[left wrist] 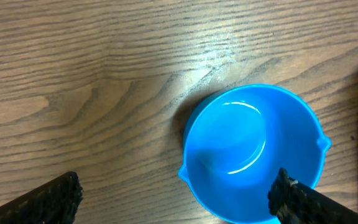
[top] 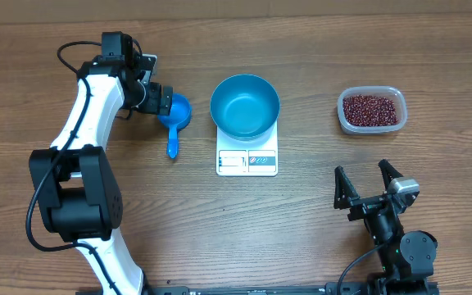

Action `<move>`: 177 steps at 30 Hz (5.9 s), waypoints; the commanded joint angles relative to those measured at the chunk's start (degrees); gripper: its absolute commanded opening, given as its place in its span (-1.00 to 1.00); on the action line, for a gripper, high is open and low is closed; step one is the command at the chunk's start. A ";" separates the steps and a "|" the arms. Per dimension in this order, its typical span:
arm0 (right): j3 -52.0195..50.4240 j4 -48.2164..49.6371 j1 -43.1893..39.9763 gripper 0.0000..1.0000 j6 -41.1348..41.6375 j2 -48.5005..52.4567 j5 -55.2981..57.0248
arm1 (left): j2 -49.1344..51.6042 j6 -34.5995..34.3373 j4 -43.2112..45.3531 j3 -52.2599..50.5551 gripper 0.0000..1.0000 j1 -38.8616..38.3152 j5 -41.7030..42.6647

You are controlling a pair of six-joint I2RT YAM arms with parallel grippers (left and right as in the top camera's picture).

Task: Scoop item into bowl and weigh 150g on scale
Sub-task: 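Move the left gripper forward over the blue scoop's cup, then lower the left gripper and close it on the blue scoop's rim, then lift the blue scoop with the left gripper and carry it over the bowl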

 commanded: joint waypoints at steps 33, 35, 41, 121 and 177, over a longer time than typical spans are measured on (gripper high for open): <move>-0.59 0.20 0.15 1.00 0.11 -0.57 -0.42 | 1.49 -2.36 6.51 -5.55 0.99 -0.20 -0.61; -0.59 0.20 0.15 1.00 0.11 -0.57 -0.44 | 2.21 -2.34 6.54 -5.55 0.99 -0.20 -0.61; -0.59 0.20 0.15 1.00 0.11 -0.57 -0.42 | 4.76 -2.34 6.58 -5.55 0.99 -0.20 -0.61; -0.59 0.17 0.15 1.00 0.11 -0.57 -0.42 | 6.45 -2.34 8.17 -5.51 -0.91 -0.20 -0.79; -0.59 0.20 0.15 1.00 0.11 -0.57 -0.42 | 1.51 -62.73 -43.47 39.95 -0.91 -26.62 -17.73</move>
